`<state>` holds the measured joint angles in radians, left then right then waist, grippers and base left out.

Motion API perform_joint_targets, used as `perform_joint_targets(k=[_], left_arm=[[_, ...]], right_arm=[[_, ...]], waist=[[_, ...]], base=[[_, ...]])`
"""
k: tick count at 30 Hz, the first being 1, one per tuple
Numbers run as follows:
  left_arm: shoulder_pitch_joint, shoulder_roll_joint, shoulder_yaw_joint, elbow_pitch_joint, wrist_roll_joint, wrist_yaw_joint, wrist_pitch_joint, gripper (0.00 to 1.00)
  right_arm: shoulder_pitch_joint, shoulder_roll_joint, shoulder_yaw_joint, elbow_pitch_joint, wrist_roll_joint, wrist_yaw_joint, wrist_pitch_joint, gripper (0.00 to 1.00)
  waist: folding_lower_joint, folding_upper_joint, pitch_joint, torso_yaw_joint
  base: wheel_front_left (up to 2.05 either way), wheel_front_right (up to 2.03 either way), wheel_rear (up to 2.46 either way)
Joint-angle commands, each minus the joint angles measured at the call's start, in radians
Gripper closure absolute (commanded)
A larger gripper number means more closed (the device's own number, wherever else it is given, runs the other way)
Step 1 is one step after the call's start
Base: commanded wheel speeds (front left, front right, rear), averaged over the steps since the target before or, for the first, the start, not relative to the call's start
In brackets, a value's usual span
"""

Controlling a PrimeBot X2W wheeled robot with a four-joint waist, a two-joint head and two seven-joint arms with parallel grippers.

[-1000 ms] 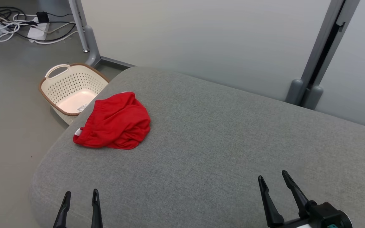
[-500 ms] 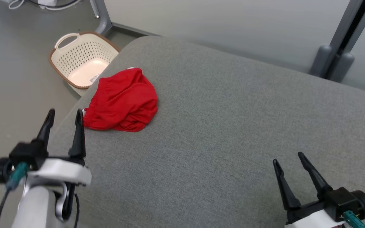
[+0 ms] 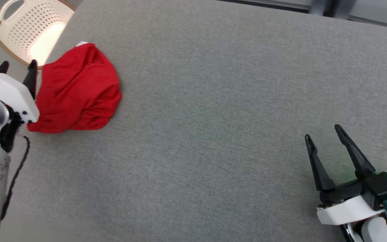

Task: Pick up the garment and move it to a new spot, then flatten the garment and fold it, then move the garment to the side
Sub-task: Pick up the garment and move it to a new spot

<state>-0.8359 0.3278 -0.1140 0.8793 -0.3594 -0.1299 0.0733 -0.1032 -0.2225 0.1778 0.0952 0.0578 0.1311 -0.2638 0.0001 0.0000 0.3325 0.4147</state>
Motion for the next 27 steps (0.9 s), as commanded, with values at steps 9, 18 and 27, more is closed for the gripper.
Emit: perform_joint_targets(k=[9, 18, 27], left_arm=[[-0.071, 0.08, -0.111, 0.198, -0.163, 0.0, 0.129, 0.0], [-0.001, 0.05, -0.205, 0.236, -0.31, -0.003, 0.231, 0.94], [-0.056, 0.161, -0.27, 0.161, -0.29, 0.0, -0.174, 1.0]], right_arm=[[-0.046, -0.01, -0.021, -0.041, -0.016, -0.001, -0.001, 0.0], [-0.057, -0.007, -0.036, -0.059, -0.028, -0.001, 0.0, 0.0], [-0.076, 0.021, -0.021, -0.05, -0.006, -0.001, -0.001, 0.0]], waist=[[-0.0001, 0.0, 0.134, -0.145], [-0.0001, 0.0, 0.191, -0.173], [-0.0001, 0.0, 0.106, -0.185]], base=[[0.0, 0.0, 0.0], [0.0, 0.0, 0.0], [0.0, 0.0, 0.0]])
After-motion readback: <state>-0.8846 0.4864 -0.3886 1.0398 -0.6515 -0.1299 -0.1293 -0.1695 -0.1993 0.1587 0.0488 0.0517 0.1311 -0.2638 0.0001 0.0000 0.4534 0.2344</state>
